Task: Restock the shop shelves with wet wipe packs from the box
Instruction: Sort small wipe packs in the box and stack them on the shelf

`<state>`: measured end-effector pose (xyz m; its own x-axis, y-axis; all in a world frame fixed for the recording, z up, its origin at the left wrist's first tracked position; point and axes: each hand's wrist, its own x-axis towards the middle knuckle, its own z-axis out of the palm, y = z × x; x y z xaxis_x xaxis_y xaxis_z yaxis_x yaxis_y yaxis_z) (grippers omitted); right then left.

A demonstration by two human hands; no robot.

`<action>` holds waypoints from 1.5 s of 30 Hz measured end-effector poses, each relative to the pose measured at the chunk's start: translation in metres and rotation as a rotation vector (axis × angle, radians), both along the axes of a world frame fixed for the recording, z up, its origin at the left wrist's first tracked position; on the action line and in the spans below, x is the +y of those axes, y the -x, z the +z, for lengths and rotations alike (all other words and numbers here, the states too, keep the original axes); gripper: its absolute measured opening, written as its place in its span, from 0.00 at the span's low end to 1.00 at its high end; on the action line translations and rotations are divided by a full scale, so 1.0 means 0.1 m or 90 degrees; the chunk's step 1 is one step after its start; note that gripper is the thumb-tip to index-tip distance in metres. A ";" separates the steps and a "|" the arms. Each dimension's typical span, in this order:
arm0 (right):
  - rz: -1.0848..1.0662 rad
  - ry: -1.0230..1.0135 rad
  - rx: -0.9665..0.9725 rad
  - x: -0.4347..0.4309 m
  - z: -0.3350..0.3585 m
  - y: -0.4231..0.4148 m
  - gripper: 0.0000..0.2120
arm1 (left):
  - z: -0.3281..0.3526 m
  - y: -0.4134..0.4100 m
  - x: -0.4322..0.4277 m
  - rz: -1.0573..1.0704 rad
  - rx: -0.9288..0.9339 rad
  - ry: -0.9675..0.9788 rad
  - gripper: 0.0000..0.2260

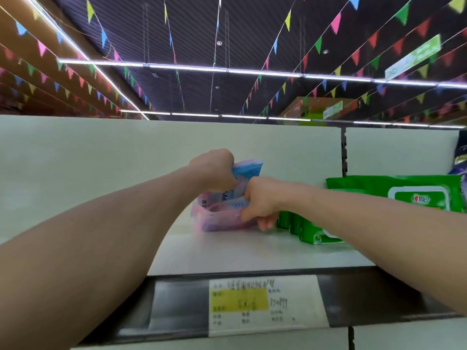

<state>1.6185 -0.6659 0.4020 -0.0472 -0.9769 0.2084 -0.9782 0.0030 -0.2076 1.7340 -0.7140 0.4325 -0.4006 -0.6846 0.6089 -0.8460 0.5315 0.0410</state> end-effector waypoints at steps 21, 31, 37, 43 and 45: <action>0.168 0.275 -0.143 -0.15 0.29 0.08 0.09 | 0.14 -0.40 0.08 -0.095 0.069 -0.124 0.14; 0.053 0.174 -0.360 -0.21 0.24 0.19 0.16 | -0.09 -0.12 -0.07 0.000 -0.230 -0.095 0.40; -0.036 0.130 -0.041 -0.25 0.14 0.13 0.14 | -0.19 -0.18 -0.17 0.048 -0.266 -0.090 0.20; 0.004 0.035 -0.051 -0.22 0.11 0.11 0.15 | -0.22 -0.18 -0.18 0.059 -0.231 -0.190 0.21; 0.019 -0.011 -0.062 -0.17 0.07 0.11 0.17 | -0.18 -0.21 -0.10 0.048 -0.167 -0.259 0.27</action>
<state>1.6079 -0.6825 0.4088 -0.0371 -0.9816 0.1875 -0.9531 -0.0216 -0.3018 1.7552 -0.7236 0.4149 -0.4444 -0.8794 0.1706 -0.8914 0.4530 0.0131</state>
